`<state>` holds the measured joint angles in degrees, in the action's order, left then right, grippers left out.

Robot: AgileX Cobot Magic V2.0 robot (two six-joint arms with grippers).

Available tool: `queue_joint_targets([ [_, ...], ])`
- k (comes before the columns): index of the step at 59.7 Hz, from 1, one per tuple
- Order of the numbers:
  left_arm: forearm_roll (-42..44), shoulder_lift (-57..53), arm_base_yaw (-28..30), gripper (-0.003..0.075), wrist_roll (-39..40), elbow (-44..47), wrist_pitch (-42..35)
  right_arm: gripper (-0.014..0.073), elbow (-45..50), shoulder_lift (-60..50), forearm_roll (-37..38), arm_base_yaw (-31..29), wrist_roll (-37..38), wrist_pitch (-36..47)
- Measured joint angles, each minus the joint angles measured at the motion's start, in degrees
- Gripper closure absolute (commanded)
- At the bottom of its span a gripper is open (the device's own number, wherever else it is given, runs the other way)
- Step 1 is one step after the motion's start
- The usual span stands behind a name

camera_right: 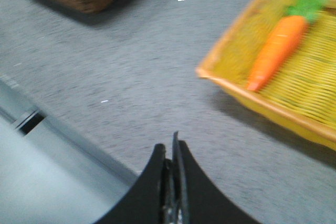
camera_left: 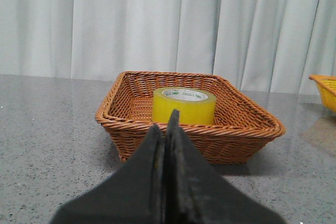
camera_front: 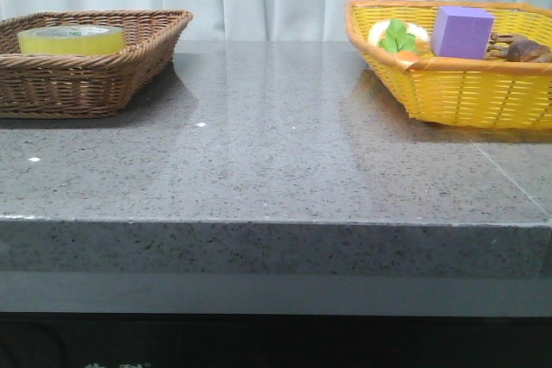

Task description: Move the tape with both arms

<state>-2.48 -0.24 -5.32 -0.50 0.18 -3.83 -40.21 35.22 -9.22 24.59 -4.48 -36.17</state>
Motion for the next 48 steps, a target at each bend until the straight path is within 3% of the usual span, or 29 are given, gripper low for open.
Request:
queue_joint_targets([
  [13, 0.0, 0.0, 0.0, 0.0741, 0.0, 0.0, 0.0, 0.0662, 11.8, -15.1, 2.2, -13.2, 0.0, 7.4],
  [24, 0.0, 0.0, 0.0, 0.0741, 0.0, 0.0, 0.0, 0.0662, 22.7, -25.7, 2.7, -20.7, 0.0, 14.9],
  [48, 0.0, 0.0, 0.0, 0.0741, 0.0, 0.0, 0.0, 0.0662, 39.0, -35.7, 2.7, -23.0, 0.0, 28.3],
])
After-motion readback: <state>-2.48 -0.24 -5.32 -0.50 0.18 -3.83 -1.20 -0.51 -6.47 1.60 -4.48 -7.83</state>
